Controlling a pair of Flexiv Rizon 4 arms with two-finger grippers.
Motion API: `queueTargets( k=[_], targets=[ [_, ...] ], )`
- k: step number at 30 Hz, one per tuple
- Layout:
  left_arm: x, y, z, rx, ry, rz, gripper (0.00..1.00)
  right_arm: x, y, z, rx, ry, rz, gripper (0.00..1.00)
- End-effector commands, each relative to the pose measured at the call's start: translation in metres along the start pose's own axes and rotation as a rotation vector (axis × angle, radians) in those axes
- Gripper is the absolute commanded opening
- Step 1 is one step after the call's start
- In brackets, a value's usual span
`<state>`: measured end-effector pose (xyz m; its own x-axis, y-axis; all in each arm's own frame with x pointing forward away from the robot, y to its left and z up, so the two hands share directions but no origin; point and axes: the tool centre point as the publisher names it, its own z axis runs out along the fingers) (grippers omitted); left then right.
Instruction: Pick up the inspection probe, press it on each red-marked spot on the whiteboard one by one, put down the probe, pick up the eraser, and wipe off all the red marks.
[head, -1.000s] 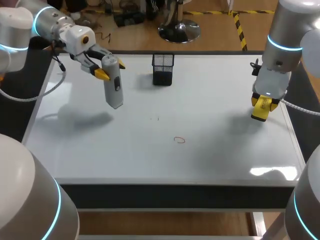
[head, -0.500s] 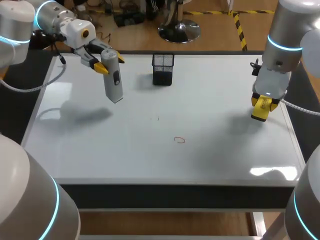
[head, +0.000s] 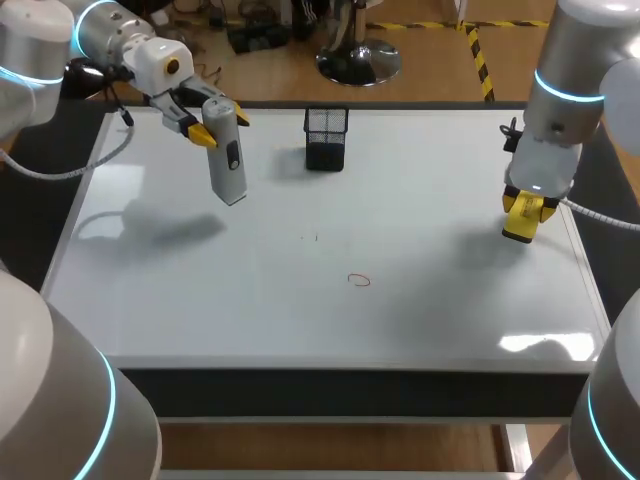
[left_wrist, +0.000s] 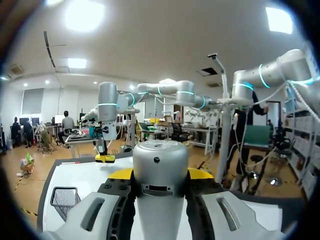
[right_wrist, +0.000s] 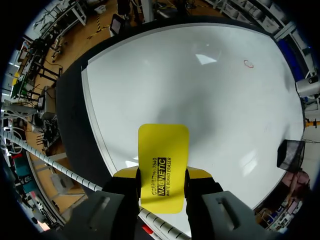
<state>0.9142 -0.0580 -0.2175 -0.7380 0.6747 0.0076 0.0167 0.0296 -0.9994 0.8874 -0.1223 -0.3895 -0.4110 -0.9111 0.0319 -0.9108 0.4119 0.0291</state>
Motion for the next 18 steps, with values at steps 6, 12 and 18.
queueTargets(
  k=[6,12,18],
  targets=[
    [-0.002,0.0,-0.002,0.003,0.007,-0.001,0.0,-0.009,0.046,-0.019,0.065,0.052,-0.07,0.0],
    [-0.002,0.0,-0.002,0.003,0.007,-0.001,0.0,-0.032,0.082,-0.028,0.076,0.046,-0.141,0.0],
    [-0.002,0.0,-0.002,0.003,0.007,-0.001,0.0,-0.058,0.117,-0.03,0.076,0.029,-0.195,0.0]
  ],
)
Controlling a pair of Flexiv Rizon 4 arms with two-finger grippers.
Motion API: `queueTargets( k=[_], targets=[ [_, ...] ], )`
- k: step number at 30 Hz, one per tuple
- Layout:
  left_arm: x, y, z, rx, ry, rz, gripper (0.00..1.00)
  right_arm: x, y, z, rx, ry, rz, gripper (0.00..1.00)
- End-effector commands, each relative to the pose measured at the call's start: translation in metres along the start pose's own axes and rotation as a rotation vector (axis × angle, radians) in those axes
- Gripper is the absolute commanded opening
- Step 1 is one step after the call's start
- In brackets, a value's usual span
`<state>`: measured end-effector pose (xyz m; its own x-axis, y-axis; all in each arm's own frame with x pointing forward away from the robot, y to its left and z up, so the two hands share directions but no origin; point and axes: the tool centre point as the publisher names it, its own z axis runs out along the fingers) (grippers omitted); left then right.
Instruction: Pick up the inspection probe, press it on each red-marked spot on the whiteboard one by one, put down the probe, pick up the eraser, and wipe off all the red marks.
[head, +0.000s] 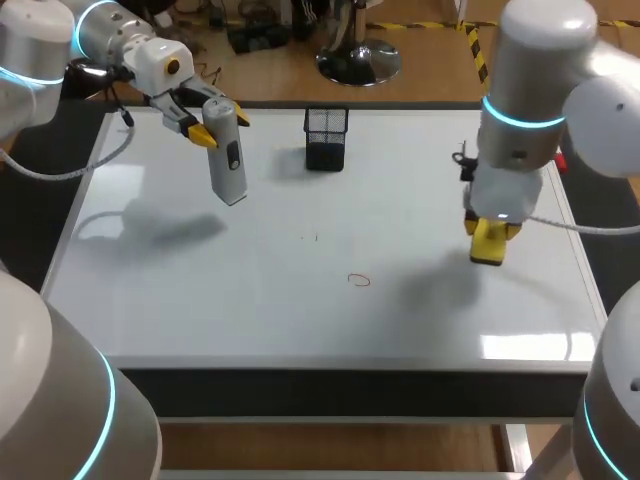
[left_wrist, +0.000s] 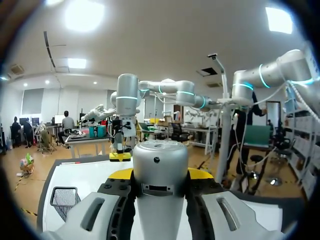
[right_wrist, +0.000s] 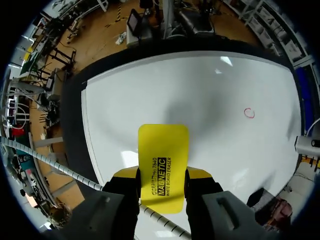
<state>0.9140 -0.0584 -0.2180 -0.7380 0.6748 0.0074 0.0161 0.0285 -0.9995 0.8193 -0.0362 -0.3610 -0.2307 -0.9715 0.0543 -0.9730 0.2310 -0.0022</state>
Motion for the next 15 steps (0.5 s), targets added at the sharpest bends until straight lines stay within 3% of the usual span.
queueTargets(
  k=[1,15],
  targets=[
    [-0.002,0.0,-0.002,0.002,0.007,-0.001,0.0,-0.017,0.022,-0.004,0.042,0.009,-0.006,0.0],
    [-0.002,0.0,-0.002,0.002,0.007,-0.001,0.0,-0.084,0.078,-0.007,0.047,-0.066,-0.111,0.0]
  ],
)
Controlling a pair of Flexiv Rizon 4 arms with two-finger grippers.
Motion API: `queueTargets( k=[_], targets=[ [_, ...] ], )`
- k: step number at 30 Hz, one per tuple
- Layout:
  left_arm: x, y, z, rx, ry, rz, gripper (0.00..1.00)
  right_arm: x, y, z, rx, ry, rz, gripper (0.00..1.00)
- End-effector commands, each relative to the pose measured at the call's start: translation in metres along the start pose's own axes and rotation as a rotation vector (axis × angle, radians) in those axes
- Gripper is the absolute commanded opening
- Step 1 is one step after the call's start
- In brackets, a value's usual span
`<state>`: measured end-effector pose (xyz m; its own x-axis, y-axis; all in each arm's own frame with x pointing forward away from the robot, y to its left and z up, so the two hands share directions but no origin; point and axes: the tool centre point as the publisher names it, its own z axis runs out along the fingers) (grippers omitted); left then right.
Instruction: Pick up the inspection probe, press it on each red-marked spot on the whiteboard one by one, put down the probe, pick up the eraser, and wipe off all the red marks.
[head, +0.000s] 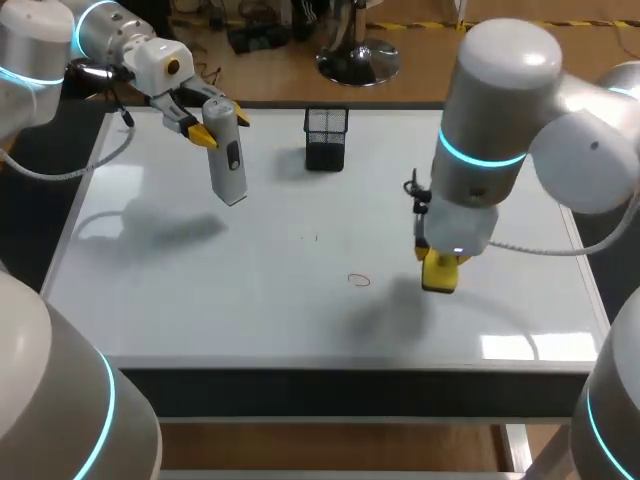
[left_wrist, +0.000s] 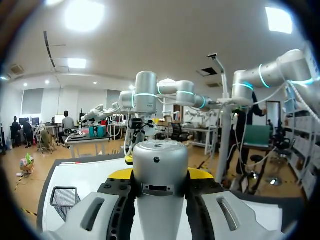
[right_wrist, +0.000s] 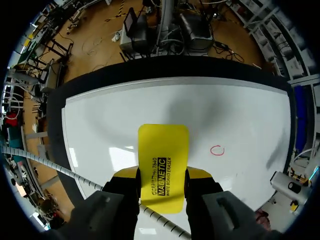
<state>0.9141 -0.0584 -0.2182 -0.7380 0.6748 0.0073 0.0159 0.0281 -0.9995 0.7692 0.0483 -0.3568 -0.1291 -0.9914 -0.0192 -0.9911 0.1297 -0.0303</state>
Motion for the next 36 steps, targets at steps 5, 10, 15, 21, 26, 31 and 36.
queueTargets(
  k=[5,10,15,21,26,31,36],
  targets=[
    [-0.002,-0.001,-0.002,0.002,0.007,-0.001,0.0,-0.04,0.021,0.004,0.011,0.004,-0.057,0.0],
    [-0.002,-0.001,-0.002,0.002,0.007,-0.001,0.0,-0.065,0.03,0.011,0.004,0.016,-0.103,0.0],
    [-0.002,-0.001,-0.002,0.002,0.007,-0.001,0.0,-0.087,0.035,0.016,0.005,0.023,-0.159,0.0],
    [-0.002,-0.001,-0.002,0.002,0.007,-0.001,0.0,-0.112,0.041,0.021,0.001,0.027,-0.214,0.0],
    [-0.002,-0.001,-0.002,0.002,0.007,-0.001,0.0,-0.13,0.042,0.026,-0.004,0.022,-0.248,0.0],
    [-0.002,-0.001,-0.002,0.002,0.007,-0.001,0.0,-0.14,0.037,0.033,-0.012,0.017,-0.264,0.0],
    [-0.002,-0.001,-0.002,0.002,0.007,-0.001,0.0,-0.146,0.032,0.042,-0.015,0.015,-0.29,0.0]
  ],
)
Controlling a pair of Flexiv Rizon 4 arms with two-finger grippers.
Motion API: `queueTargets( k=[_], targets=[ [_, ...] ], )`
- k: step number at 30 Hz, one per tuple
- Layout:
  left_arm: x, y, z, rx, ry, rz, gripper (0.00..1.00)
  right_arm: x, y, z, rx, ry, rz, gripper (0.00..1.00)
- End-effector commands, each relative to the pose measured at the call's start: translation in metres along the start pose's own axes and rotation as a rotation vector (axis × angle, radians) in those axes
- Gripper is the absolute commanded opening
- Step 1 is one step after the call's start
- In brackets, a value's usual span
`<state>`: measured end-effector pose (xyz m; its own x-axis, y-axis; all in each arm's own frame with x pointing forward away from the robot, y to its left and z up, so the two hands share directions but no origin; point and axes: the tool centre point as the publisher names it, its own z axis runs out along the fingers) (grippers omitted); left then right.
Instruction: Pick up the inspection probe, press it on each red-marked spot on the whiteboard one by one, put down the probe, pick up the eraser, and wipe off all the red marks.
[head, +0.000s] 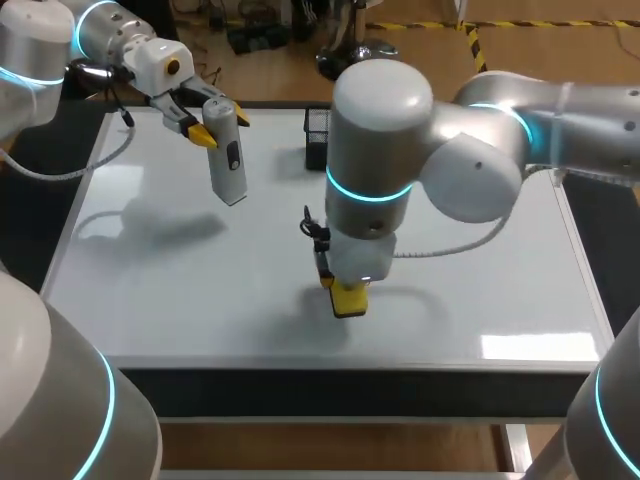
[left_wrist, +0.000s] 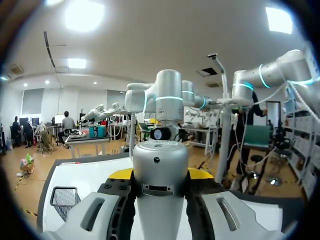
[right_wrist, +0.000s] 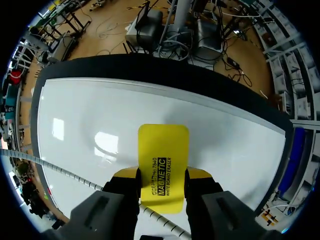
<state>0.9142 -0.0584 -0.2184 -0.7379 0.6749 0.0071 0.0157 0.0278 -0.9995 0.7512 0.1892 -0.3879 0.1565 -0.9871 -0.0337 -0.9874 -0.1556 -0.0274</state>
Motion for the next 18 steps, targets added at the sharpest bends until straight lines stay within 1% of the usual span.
queueTargets(
  k=[1,12,15,18],
  targets=[
    [-0.002,-0.001,-0.002,0.001,0.007,-0.001,0.0,-0.008,-0.009,0.011,-0.015,0.035,-0.004,0.0],
    [-0.002,-0.001,-0.002,0.001,0.007,-0.001,0.0,-0.003,-0.011,0.03,-0.055,0.034,-0.009,0.0],
    [-0.002,-0.001,-0.002,0.001,0.007,-0.001,0.0,0.004,-0.012,0.031,-0.055,0.037,0.012,0.0],
    [-0.002,-0.001,-0.002,0.001,0.007,-0.001,0.0,0.015,-0.014,0.032,-0.055,0.038,0.042,0.0]
  ],
)
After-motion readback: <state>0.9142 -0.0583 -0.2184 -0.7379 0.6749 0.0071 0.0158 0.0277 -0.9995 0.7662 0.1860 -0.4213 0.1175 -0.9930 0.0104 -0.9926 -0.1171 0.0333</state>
